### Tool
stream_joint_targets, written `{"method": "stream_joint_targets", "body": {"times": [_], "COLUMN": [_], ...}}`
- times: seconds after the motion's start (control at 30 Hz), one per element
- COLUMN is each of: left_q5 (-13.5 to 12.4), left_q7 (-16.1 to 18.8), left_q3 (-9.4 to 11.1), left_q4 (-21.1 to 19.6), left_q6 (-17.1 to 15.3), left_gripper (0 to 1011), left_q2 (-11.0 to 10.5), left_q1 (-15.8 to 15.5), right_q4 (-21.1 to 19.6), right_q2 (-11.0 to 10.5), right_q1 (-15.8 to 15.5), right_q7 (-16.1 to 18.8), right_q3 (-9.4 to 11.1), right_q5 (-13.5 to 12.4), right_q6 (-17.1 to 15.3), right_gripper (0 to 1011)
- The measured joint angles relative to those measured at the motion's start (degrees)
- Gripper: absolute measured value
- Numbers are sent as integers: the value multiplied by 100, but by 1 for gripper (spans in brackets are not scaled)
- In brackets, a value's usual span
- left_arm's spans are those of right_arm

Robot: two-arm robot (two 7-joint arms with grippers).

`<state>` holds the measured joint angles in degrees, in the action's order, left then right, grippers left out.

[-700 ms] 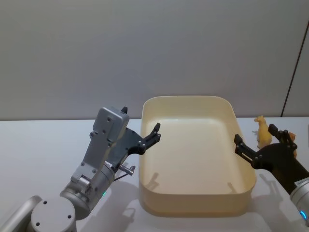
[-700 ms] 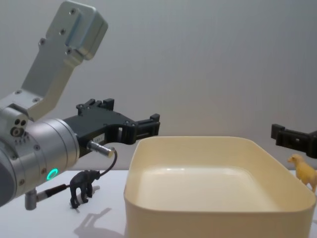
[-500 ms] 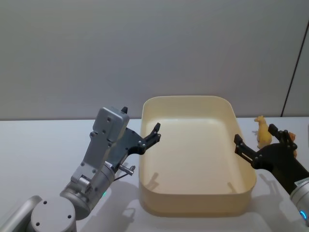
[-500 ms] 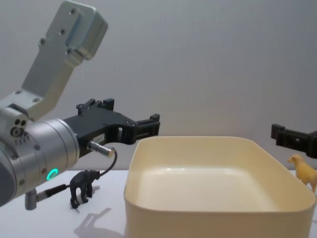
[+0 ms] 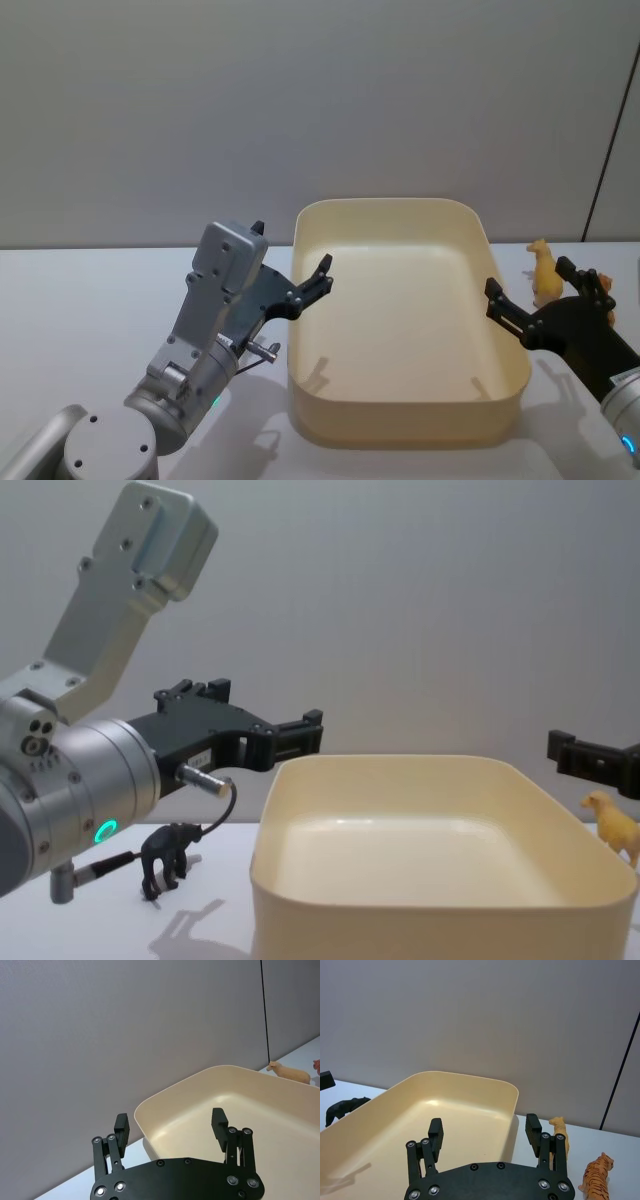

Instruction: Pick up the toy alternately with two hands and place it into the central storage box.

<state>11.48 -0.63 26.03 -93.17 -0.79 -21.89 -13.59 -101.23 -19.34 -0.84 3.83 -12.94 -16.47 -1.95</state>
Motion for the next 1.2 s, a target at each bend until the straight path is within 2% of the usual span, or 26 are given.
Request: {"method": "stream_joint_targets", "body": {"times": [1.2], "left_q5": [0], "left_q7": [0], "left_q3": [0], "left_q4": [0], "left_q6": [0], "left_gripper": [1001], "left_q2": [0], "left_q1": [0], "right_q4": [-14], "right_q2": [-33], "right_q1": [-45], "right_q7": [-9], "right_q3": [17], "right_q5": [-3], "right_q6": [11], "right_gripper": [1001]}}
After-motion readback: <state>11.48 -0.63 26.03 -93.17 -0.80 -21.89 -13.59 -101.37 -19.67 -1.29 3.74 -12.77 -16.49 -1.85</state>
